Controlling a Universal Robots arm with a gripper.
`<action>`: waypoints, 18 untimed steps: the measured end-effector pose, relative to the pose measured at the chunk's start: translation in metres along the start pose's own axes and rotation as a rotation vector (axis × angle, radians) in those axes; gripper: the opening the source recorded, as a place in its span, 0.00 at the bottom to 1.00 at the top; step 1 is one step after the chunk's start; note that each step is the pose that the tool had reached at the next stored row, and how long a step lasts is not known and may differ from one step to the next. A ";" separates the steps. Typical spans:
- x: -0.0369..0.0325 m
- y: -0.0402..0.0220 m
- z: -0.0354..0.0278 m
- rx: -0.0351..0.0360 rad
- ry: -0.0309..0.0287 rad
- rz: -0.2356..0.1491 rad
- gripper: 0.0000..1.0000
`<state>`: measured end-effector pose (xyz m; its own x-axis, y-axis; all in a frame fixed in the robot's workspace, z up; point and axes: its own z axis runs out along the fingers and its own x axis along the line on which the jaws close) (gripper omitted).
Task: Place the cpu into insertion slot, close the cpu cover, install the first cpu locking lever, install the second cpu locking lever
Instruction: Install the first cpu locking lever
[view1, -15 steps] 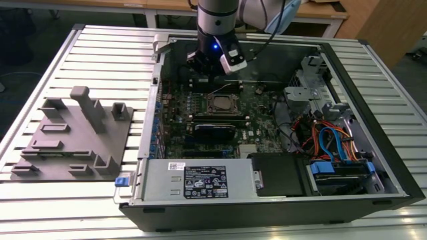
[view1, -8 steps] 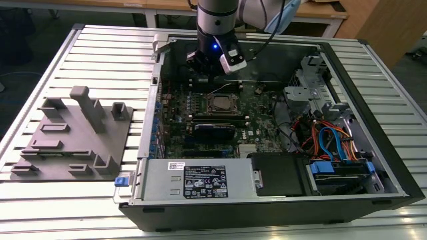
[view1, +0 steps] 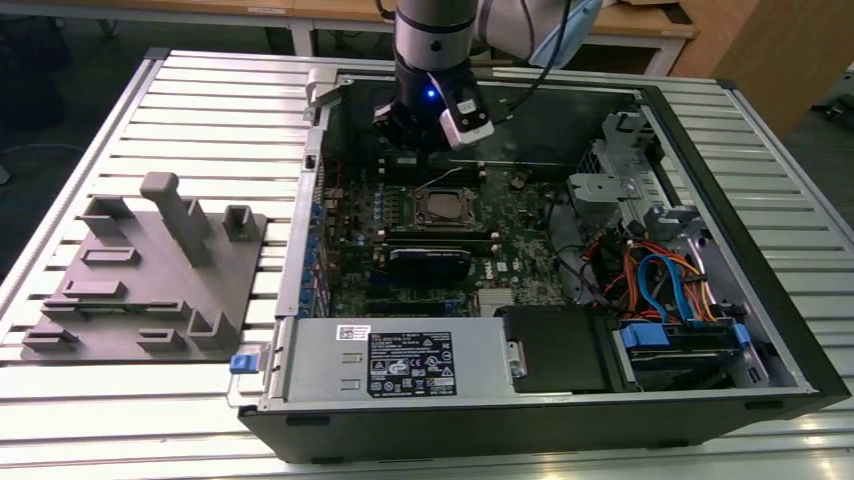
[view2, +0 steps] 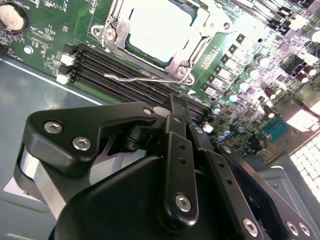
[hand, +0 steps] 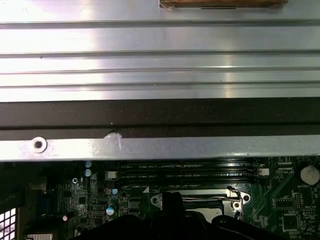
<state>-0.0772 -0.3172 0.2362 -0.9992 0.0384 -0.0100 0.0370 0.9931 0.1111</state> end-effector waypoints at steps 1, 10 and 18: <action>-0.0009 0.0000 0.0002 0.0000 0.0000 0.000 0.11; -0.0112 -0.0001 0.0050 0.0002 -0.0001 0.002 0.11; -0.0147 0.0012 0.0101 0.0004 0.0000 0.002 0.11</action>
<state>-0.0624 -0.3154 0.2265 -0.9991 0.0407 -0.0098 0.0394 0.9931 0.1108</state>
